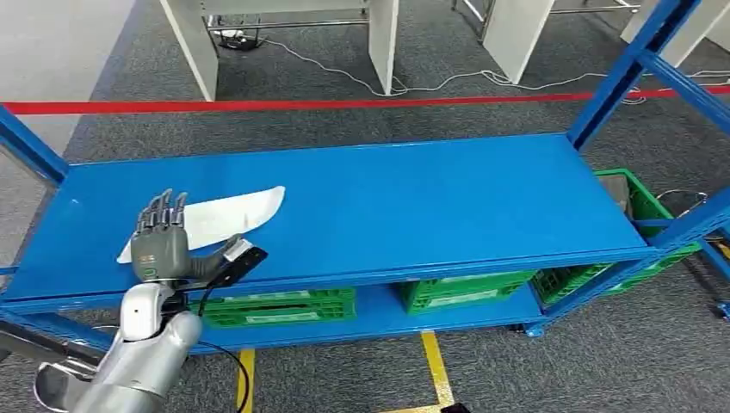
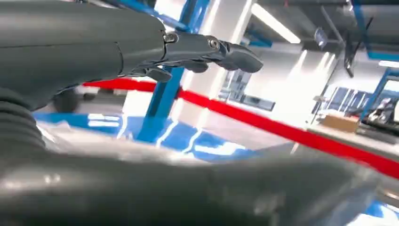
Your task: Take the parts from the cabinet and place them on the table.
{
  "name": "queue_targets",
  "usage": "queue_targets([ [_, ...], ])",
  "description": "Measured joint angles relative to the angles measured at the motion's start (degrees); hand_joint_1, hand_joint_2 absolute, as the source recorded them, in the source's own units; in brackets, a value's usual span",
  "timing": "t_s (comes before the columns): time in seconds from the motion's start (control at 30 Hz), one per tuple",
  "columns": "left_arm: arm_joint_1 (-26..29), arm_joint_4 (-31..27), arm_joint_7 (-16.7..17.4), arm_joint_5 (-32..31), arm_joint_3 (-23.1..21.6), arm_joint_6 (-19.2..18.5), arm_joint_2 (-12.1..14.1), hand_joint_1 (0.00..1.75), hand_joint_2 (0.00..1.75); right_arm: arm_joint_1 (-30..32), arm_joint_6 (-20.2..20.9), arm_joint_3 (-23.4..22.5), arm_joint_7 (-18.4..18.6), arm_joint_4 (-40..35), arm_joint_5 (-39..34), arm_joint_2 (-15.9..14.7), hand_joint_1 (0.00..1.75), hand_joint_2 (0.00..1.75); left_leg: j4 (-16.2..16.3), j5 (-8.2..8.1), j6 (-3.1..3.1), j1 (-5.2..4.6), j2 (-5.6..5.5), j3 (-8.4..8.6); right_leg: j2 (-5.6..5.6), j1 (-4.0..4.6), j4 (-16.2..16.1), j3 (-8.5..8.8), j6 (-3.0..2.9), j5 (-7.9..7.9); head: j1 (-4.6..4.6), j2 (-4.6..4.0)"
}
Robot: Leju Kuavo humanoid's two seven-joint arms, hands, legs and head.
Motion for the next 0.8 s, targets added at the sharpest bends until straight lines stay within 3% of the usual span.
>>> queue_targets([
  [0.03, -0.6, 1.1, -0.1, 0.4, -0.1, 0.0, 0.5, 0.00, 1.75, -0.2, 0.1, 0.0, 0.0, 0.0, 0.1, 0.0, 0.00, 0.00, 0.4, -0.10, -0.42, -0.50, -0.06, -0.33, 0.04, 0.17, -1.2, 1.25, -0.10, -0.80, 0.04, 0.00],
  [0.13, -1.3, 2.9, -0.1, 0.8, -0.2, 0.0, 1.1, 0.00, 1.75, 0.0, 0.2, 0.0, 0.1, 0.0, 0.2, 0.0, 0.00, 0.00, 0.3, 0.25, -1.17, -0.27, -0.01, -0.49, 0.42, 0.39, -0.8, 0.72, -1.00, -0.73, -0.02, 0.00],
  [0.2, -2.0, 4.4, 0.2, 1.2, -0.5, 0.0, 1.6, 0.00, 1.75, 0.0, 0.2, 0.0, 0.0, 0.0, 0.4, 0.0, 0.00, 0.00, 0.8, -0.47, -1.93, -0.08, -0.04, -0.60, 0.30, 0.00, -1.3, 1.02, -1.79, -0.32, -0.07, 0.00],
  [0.23, -2.6, 5.4, 0.2, 1.3, -0.6, 0.0, 1.9, 0.00, 1.75, -0.1, 0.3, 0.0, 0.0, 0.0, 0.5, 0.0, 0.00, 0.00, 2.7, -1.92, -2.21, -0.07, -0.02, -1.40, 0.28, 0.00, -1.3, 1.04, -1.93, -0.33, -0.35, 0.00],
  [0.33, -3.2, 8.7, 0.5, 2.4, -1.3, -0.3, 2.7, 0.00, 1.75, -0.3, 0.5, 0.0, -0.1, 0.0, 1.0, 0.0, 0.00, 0.00, 16.1, -7.77, -2.59, -0.01, -0.03, -7.43, 0.26, 0.07, -1.3, 1.03, -2.34, -0.44, -0.33, 0.00],
  [0.37, -3.2, 9.7, 0.7, 2.6, -1.5, -0.5, 3.1, 0.00, 1.75, -0.2, 0.5, 0.0, -0.1, 0.0, 1.1, 0.0, 0.00, 0.00, 18.2, -7.94, -2.54, 0.00, -0.03, -8.45, 0.38, 0.08, -1.2, 1.06, -2.38, -0.45, -0.35, 0.00],
  [0.4, -3.2, 10.4, 0.8, 2.6, -1.6, -0.5, 3.4, 0.00, 1.75, -0.2, 0.5, 0.0, -0.1, 0.0, 1.1, 0.0, 0.00, 0.00, 17.4, -6.69, -2.41, 0.00, -0.03, -8.08, 0.52, 0.08, -1.2, 1.14, -2.38, -0.46, -0.31, 0.00],
  [0.43, -3.3, 11.0, 0.9, 2.6, -1.8, -0.5, 3.7, 0.00, 1.75, -0.2, 0.5, 0.0, -0.1, 0.0, 1.2, 0.0, 0.00, 0.00, 14.5, -4.57, -2.23, -0.01, -0.04, -6.82, 0.62, 0.09, -1.2, 1.21, -2.36, -0.48, -0.35, 0.00],
  [0.5, -3.8, 11.7, 1.0, 2.6, -2.1, -0.5, 4.2, 0.00, 1.75, -0.2, 0.5, 0.0, -0.1, 0.0, 1.3, 0.0, 0.00, 0.00, 4.7, 0.46, -1.66, -0.04, -0.04, -2.36, 0.68, 0.10, -1.2, 1.54, -2.16, -0.63, -0.35, 0.00],
  [0.57, -4.4, 12.4, 1.0, 2.6, -2.4, -0.5, 4.4, 0.00, 1.75, -0.3, 0.6, 0.0, -0.1, 0.0, 1.4, 0.0, 0.00, 0.00, 0.4, 0.09, -1.30, -0.33, -0.09, -0.55, 0.70, 0.53, -0.9, 1.13, -1.65, -0.86, -0.33, 0.00],
  [0.63, -4.7, 12.9, 1.1, 2.6, -2.7, -0.7, 4.5, 0.00, 1.75, -0.3, 0.6, 0.0, 0.1, 0.0, 1.6, 0.0, 0.00, 0.00, 0.7, -0.02, -1.09, -0.41, -0.13, -0.87, 0.57, 0.43, -1.2, 1.03, -1.17, -0.73, -0.26, 0.00],
  [0.7, -5.4, 13.4, 2.2, 1.9, -3.1, -1.8, 4.8, 0.00, 1.75, -0.3, 0.7, 0.0, 0.1, 0.0, 1.7, 0.0, 0.00, 0.00, 0.1, 0.40, -0.30, 0.05, -0.08, -0.48, 0.54, 0.31, -0.9, 0.56, -0.56, -1.30, -0.28, 0.00],
  [0.73, -5.9, 13.9, 2.9, 1.4, -3.4, -2.3, 4.9, 0.00, 1.75, -0.3, 0.8, 0.0, 0.1, 0.0, 1.8, 0.0, 0.00, 0.00, 0.0, 0.35, -0.05, 0.01, -0.06, -0.38, 0.48, 0.35, 0.9, 0.01, -0.35, -2.67, -0.06, 0.00],
  [0.8, -6.7, 14.8, 4.2, 0.6, -4.0, -3.5, 5.6, 0.00, 1.75, -0.3, 0.8, 0.0, 0.1, 0.0, 2.1, 0.0, 0.00, 0.00, 0.0, 0.37, 0.28, -0.05, 0.03, -0.43, 0.47, 0.19, 9.4, -3.92, -0.08, -6.84, 0.11, 0.00],
])
